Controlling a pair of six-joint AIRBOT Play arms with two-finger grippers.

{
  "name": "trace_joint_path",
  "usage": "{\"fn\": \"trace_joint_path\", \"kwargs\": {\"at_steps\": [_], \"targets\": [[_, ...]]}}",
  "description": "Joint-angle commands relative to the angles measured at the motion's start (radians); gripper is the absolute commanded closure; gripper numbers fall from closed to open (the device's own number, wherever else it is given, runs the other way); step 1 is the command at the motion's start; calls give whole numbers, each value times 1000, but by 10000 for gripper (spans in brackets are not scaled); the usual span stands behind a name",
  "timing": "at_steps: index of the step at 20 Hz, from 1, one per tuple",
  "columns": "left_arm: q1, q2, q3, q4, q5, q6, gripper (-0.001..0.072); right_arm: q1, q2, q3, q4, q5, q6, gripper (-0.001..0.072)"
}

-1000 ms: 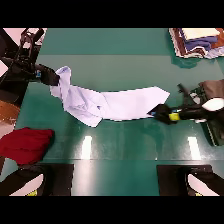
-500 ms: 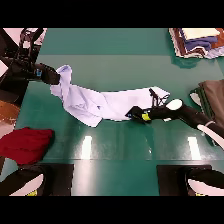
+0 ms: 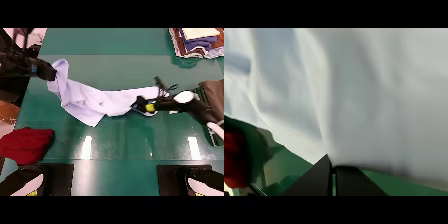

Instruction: Fold the shirts.

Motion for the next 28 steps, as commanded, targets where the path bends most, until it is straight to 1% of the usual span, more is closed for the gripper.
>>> {"fn": "trace_joint_path", "kwargs": {"at_steps": [1,5,8,13,15,18,21,23,26,28], "targets": [[0,26,123,23,5,0,680,-158,180,69,-54,75,0,699],[0,60,309,19,5,0,680,-369,302,282,-173,207,1,699],[0,84,417,2,0,0,680,-496,319,447,-190,316,1,699],[0,126,570,-97,-21,-1,680,-600,320,674,-190,475,1,699],[0,150,629,-134,-42,-1,680,-631,320,757,-190,561,5,699],[0,156,748,-190,-92,-8,680,-658,320,844,-190,668,57,699],[0,156,806,-305,-101,-8,680,-671,320,889,-192,769,113,699],[0,154,774,-311,-108,-8,680,-669,320,870,-209,799,154,699],[0,125,592,-201,-129,-14,680,-622,316,734,-278,806,189,699],[0,48,483,-120,-163,-36,680,-571,286,605,-313,810,195,699]]}}
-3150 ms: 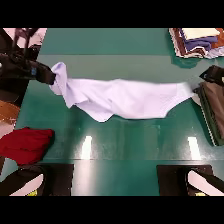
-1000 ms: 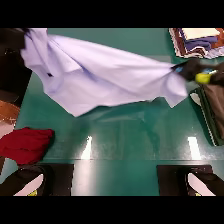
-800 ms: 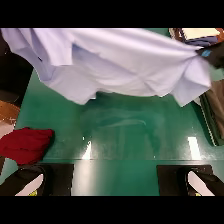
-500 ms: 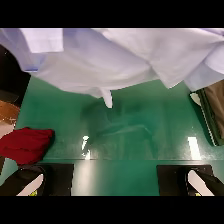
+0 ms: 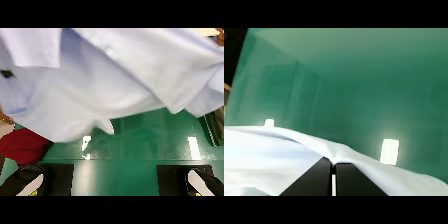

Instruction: Fold the shirts.

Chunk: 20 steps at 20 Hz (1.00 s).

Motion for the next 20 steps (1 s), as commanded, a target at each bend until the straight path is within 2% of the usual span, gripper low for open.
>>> {"fn": "trace_joint_path", "kwargs": {"at_steps": [1,4,8,12,16,17,18,19,20], "targets": [[1,-107,-165,106,-53,-23,681,75,-47,-184,-60,27,31,699],[1,-299,-251,117,-33,-37,680,132,-182,-330,-58,-53,6,699],[1,-558,-253,118,74,-36,680,156,-407,-398,-49,-283,-88,699],[0,-702,-253,118,205,-36,680,155,-599,-326,-48,-407,-127,699],[1,-742,-254,119,264,-37,665,155,-737,-164,-48,-421,-127,697],[1,-742,-254,119,265,-37,417,155,-764,-122,-48,-422,-127,683],[2,-742,-254,119,259,-43,195,155,-785,-84,-48,-417,-127,513],[2,-742,-253,122,238,-44,145,155,-801,-47,-48,-401,-127,280],[2,-740,-248,140,206,-44,144,150,-811,-8,-48,-377,-127,232]]}}
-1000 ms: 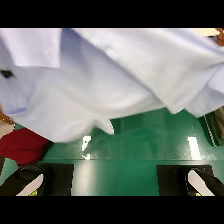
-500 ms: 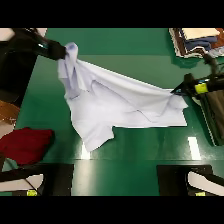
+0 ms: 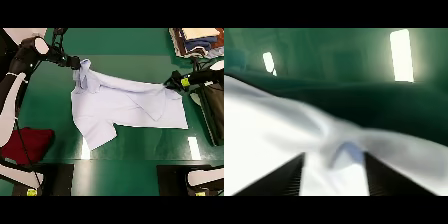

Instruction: Fold the shirts.

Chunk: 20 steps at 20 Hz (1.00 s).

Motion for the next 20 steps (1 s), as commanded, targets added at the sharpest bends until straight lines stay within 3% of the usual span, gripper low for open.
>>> {"fn": "trace_joint_path", "kwargs": {"at_steps": [1,3,4,7,10,13,15,20], "targets": [[10,-6,13,24,-73,-4,144,-11,-62,133,-1,47,-8,233],[49,15,31,16,-197,-6,168,-37,-45,182,-3,135,-64,233],[78,30,31,12,-261,-16,222,-53,-22,183,-3,186,-107,234],[199,100,-34,-92,-378,-48,222,-99,103,60,-8,261,-169,234],[282,211,-260,-254,-370,8,222,-139,265,-163,-8,257,-199,234],[294,334,-558,-271,-324,31,222,-169,410,-366,0,240,-207,242],[294,397,-740,-316,-250,35,222,-179,486,-448,-1,224,-207,251],[275,426,-990,-530,-138,157,223,-183,619,-523,-1,184,-207,275]]}}
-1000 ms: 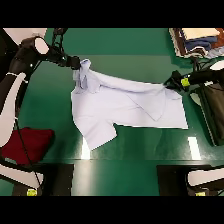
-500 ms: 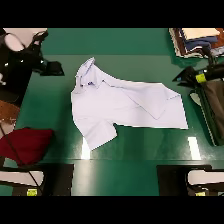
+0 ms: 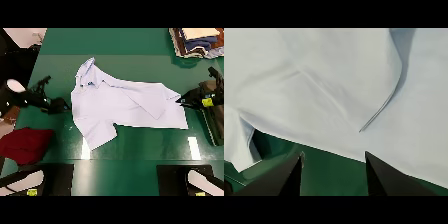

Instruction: Fold the shirts.

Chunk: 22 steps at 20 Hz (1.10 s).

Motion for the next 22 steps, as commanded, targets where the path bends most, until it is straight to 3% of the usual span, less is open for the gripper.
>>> {"fn": "trace_joint_path", "kwargs": {"at_steps": [1,9,10,11,12,14,18,22], "targets": [[-23,26,-166,-136,80,78,222,-5,91,-50,3,-20,-3,275],[-123,26,-203,-163,224,36,226,-8,178,-50,-11,-18,-3,274],[-123,26,-194,-163,229,32,349,-22,183,-50,-10,-15,-3,275],[-123,26,-180,-161,225,36,636,-42,183,-50,-10,-3,-3,274],[-123,26,-160,-161,218,41,679,-72,177,-51,-10,16,-3,274],[-123,27,-100,-135,176,43,681,-151,151,-53,-40,66,-3,274],[-122,27,51,7,66,43,681,-253,79,-76,-340,108,-3,274],[-122,26,76,10,53,43,680,-332,-24,-204,-325,32,-9,274]]}}
